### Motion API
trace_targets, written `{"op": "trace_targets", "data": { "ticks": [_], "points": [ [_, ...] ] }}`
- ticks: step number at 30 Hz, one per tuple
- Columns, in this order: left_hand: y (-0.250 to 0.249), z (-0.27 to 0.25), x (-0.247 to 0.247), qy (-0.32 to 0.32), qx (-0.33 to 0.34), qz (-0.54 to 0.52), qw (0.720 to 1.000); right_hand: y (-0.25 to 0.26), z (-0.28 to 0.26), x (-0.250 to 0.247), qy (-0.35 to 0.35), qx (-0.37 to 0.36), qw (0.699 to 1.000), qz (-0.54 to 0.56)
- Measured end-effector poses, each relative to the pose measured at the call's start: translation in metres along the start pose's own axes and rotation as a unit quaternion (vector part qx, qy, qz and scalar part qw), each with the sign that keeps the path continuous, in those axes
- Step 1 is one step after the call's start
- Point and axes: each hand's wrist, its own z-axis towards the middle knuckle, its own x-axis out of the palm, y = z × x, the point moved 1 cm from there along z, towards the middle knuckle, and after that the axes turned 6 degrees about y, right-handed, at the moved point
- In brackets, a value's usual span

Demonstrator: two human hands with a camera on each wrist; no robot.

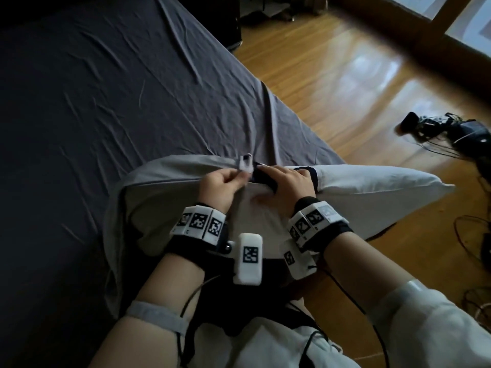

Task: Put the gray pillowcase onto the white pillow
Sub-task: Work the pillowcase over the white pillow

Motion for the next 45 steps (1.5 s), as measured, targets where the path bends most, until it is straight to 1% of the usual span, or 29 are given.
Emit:
{"op": "trace_targets", "data": {
  "ticks": [1, 3, 4, 7, 9, 11, 12, 14, 16, 18, 21, 22, 24, 26, 27, 28, 29, 30, 31, 32, 33, 35, 36, 37, 39, 40, 42, 43, 45],
  "points": [
    [0.003, 0.003, -0.010, -0.024, 0.000, -0.004, 1.000, -0.001, 0.000, -0.004, 0.001, -0.004, 1.000, -0.005],
    [0.008, 0.008, -0.025, -0.053, 0.000, -0.008, 0.999, -0.003, -0.003, -0.012, -0.019, -0.003, 0.999, -0.025],
    [0.009, 0.009, -0.029, -0.058, 0.001, -0.014, 0.998, -0.006, -0.006, -0.016, -0.023, 0.005, 0.998, -0.051],
    [0.009, 0.012, -0.032, -0.062, 0.008, -0.014, 0.998, -0.024, -0.019, -0.023, 0.002, 0.044, 0.988, -0.145],
    [0.009, 0.016, -0.028, -0.071, 0.007, -0.007, 0.997, -0.034, -0.024, -0.025, 0.011, 0.067, 0.985, -0.159],
    [0.008, 0.018, -0.012, -0.068, 0.005, 0.003, 0.998, -0.038, -0.021, -0.022, 0.020, 0.070, 0.990, -0.118],
    [0.006, 0.017, 0.003, -0.055, 0.002, 0.021, 0.998, -0.038, -0.018, -0.019, 0.010, 0.066, 0.994, -0.083],
    [-0.001, 0.015, 0.038, -0.005, 0.000, 0.059, 0.998, -0.038, -0.013, -0.012, -0.033, 0.063, 0.997, -0.021],
    [-0.008, 0.014, 0.058, 0.032, -0.009, 0.045, 0.998, -0.042, -0.011, -0.009, -0.068, 0.072, 0.995, -0.006],
    [-0.009, 0.020, 0.053, 0.019, -0.007, 0.035, 0.999, -0.049, -0.009, -0.013, -0.080, 0.077, 0.994, 0.003],
    [0.005, 0.023, 0.025, -0.023, 0.004, 0.034, 0.999, -0.053, -0.006, -0.017, -0.060, 0.033, 0.998, 0.003],
    [0.009, 0.020, 0.016, -0.032, 0.011, 0.035, 0.999, -0.051, -0.003, -0.016, -0.073, 0.016, 0.997, -0.011],
    [0.024, 0.013, 0.003, -0.057, 0.010, 0.069, 0.996, -0.046, -0.001, -0.011, -0.143, 0.006, 0.989, -0.046],
    [0.044, 0.004, -0.009, -0.086, -0.021, 0.114, 0.990, -0.041, -0.003, -0.003, -0.231, 0.018, 0.971, -0.054],
    [0.056, 0.000, -0.013, -0.093, -0.049, 0.123, 0.987, -0.040, -0.005, 0.001, -0.268, 0.016, 0.962, -0.047],
    [0.065, -0.002, -0.014, -0.095, -0.080, 0.127, 0.984, -0.039, -0.006, 0.006, -0.285, 0.001, 0.958, -0.038],
    [0.073, -0.002, -0.015, -0.095, -0.105, 0.130, 0.981, -0.039, -0.006, 0.012, -0.270, -0.022, 0.962, -0.030],
    [0.077, 0.001, -0.014, -0.096, -0.120, 0.136, 0.979, -0.040, -0.006, 0.016, -0.231, -0.036, 0.972, -0.025],
    [0.078, 0.007, -0.015, -0.101, -0.124, 0.142, 0.977, -0.042, -0.007, 0.019, -0.173, -0.033, 0.984, -0.026],
    [0.077, 0.015, -0.015, -0.110, -0.120, 0.146, 0.976, -0.045, -0.007, 0.022, -0.112, -0.021, 0.993, -0.033],
    [0.074, 0.025, -0.016, -0.120, -0.111, 0.149, 0.975, -0.050, -0.006, 0.023, -0.079, -0.013, 0.996, -0.049],
    [0.066, 0.042, -0.013, -0.130, -0.078, 0.146, 0.978, -0.058, -0.001, 0.026, -0.062, -0.010, 0.995, -0.080],
    [0.061, 0.049, -0.005, -0.119, -0.059, 0.132, 0.982, -0.062, 0.003, 0.029, -0.040, -0.009, 0.995, -0.090],
    [0.052, 0.057, 0.009, -0.087, -0.042, 0.112, 0.989, -0.066, 0.010, 0.034, 0.006, -0.005, 0.995, -0.097],
    [0.030, 0.074, 0.045, 0.005, -0.010, 0.100, 0.995, -0.069, 0.024, 0.043, 0.098, -0.007, 0.990, -0.098],
    [0.019, 0.081, 0.060, 0.037, -0.005, 0.102, 0.994, -0.070, 0.030, 0.044, 0.114, -0.007, 0.990, -0.087],
    [0.005, 0.097, 0.072, 0.069, -0.025, 0.082, 0.994, -0.078, 0.044, 0.037, 0.106, 0.000, 0.993, -0.061],
    [0.005, 0.104, 0.069, 0.069, -0.037, 0.080, 0.994, -0.085, 0.050, 0.033, 0.102, -0.001, 0.993, -0.059],
    [0.019, 0.119, 0.054, 0.043, -0.052, 0.113, 0.991, -0.096, 0.058, 0.027, 0.115, -0.017, 0.990, -0.077]
  ]
}}
